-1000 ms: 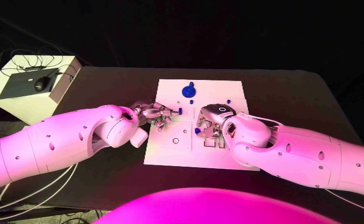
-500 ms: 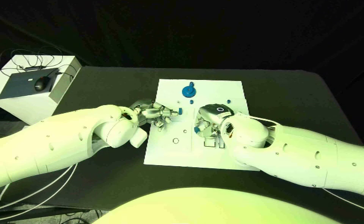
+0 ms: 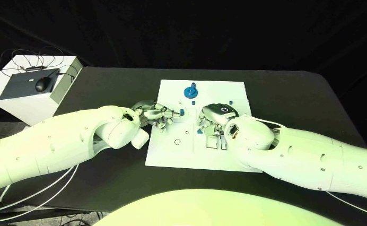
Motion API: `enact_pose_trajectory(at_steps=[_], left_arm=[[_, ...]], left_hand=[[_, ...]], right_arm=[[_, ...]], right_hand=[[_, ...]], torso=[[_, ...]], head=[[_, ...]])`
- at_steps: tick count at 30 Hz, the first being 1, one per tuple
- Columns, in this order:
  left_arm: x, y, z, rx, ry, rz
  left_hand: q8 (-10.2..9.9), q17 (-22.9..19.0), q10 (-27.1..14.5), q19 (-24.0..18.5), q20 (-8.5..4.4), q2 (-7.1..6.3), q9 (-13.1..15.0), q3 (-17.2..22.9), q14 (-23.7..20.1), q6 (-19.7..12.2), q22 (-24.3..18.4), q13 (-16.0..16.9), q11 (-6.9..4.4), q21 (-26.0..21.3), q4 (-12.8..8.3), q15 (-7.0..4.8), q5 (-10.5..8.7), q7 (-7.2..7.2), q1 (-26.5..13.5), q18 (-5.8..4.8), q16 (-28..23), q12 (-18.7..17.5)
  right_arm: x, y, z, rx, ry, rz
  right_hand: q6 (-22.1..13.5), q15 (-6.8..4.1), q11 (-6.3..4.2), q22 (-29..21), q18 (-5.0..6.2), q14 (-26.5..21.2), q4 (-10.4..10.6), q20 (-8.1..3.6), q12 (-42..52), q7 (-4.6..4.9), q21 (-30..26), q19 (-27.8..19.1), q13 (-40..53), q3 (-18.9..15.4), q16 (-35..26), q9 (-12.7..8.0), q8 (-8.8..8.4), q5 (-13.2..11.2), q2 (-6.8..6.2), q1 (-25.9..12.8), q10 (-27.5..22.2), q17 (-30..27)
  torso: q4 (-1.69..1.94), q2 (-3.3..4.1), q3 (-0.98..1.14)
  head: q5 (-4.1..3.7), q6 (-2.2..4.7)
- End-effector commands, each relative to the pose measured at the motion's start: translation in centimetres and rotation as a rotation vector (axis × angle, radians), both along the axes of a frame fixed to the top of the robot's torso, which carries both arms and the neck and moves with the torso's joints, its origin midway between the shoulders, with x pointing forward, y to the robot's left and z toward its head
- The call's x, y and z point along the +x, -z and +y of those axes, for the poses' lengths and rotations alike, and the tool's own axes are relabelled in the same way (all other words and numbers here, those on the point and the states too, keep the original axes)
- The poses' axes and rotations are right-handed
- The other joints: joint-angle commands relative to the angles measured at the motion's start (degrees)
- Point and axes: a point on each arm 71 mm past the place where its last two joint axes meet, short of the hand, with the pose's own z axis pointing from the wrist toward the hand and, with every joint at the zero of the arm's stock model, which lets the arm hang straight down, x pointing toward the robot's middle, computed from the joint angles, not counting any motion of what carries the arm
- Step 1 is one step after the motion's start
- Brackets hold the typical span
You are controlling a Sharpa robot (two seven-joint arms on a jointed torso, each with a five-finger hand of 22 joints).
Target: Assemble the parts on the task board
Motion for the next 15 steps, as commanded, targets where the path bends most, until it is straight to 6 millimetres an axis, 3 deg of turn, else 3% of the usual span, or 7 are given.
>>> enact_pose_trajectory(at_steps=[1, 8, 12, 15], left_arm=[[-0.10, -0.04, -0.28, -0.012, 0.027, 0.000], [-0.10, -0.01, -0.29, -0.012, 0.030, 0.003], [-0.09, 0.00, -0.30, -0.012, 0.031, 0.003], [-0.09, 0.00, -0.30, -0.013, 0.032, 0.004]], left_hand=[[-0.14, -0.05, -0.38, -0.23, -0.11, 0.06, -0.06, 0.36, -0.32, 0.16, -0.08, -0.05, -0.06, -0.31, 0.00, 0.23, 0.23, -0.03, 0.44, 0.65, -0.29, -0.32], [-0.12, -0.07, -0.46, -0.28, -0.10, 0.11, -0.05, 0.49, -0.38, 0.09, -0.10, -0.08, -0.02, -0.37, -0.18, 0.26, 0.24, 0.02, 0.56, 0.63, -0.31, -0.35], [-0.12, -0.07, -0.46, -0.28, -0.10, 0.11, -0.05, 0.49, -0.38, 0.09, -0.10, -0.08, -0.02, -0.37, -0.18, 0.26, 0.24, 0.02, 0.56, 0.63, -0.31, -0.35], [-0.11, -0.09, -0.51, -0.29, -0.09, 0.16, -0.05, 0.57, -0.41, 0.01, -0.12, -0.11, 0.00, -0.40, -0.25, 0.29, 0.24, 0.05, 0.46, 0.63, -0.29, -0.37]], right_arm=[[0.04, -0.50, 0.05, 0.086, -0.001, -0.034], [0.21, -0.45, -0.18, 0.102, 0.002, -0.031], [0.27, -0.34, -0.36, 0.099, -0.001, -0.022], [0.06, -0.25, -0.50, 0.094, -0.023, 0.001]], right_hand=[[0.85, -0.54, -0.24, 0.27, 0.89, 0.01, -0.25, -0.33, -0.04, 0.29, 0.21, -0.24, 0.05, -0.55, 0.03, -0.05, -0.17, -1.98, 0.11, 1.07, -0.17, 0.06], [-1.61, -0.26, 0.18, 0.86, 1.04, -0.15, -0.76, -0.14, -0.97, 1.10, 0.04, -0.60, -0.47, -0.34, -0.58, -0.31, -0.41, -1.55, -0.07, 0.81, -0.56, -0.40], [-4.67, 0.11, 0.69, 0.84, 1.24, -0.23, -0.40, 0.20, -1.79, 2.02, -0.30, -0.70, -1.07, -0.98, -1.12, -0.37, -0.42, -1.36, -1.61, 0.22, -0.92, -0.89], [-6.48, 0.41, 1.05, 0.34, 1.63, -0.13, 0.89, 0.70, -2.14, 2.49, -1.07, -0.59, -1.63, -3.76, -1.12, -0.33, -0.37, 0.77, -3.26, 0.58, -1.31, -1.09]], torso=[[-0.02, -0.01, 0.02], [0.00, -0.02, 0.05], [-0.02, -0.02, 0.02], [0.02, 0.02, 0.03]], head=[[-0.02, 0.00], [-0.06, 0.00], [-0.04, 0.00], [0.01, 0.00]])
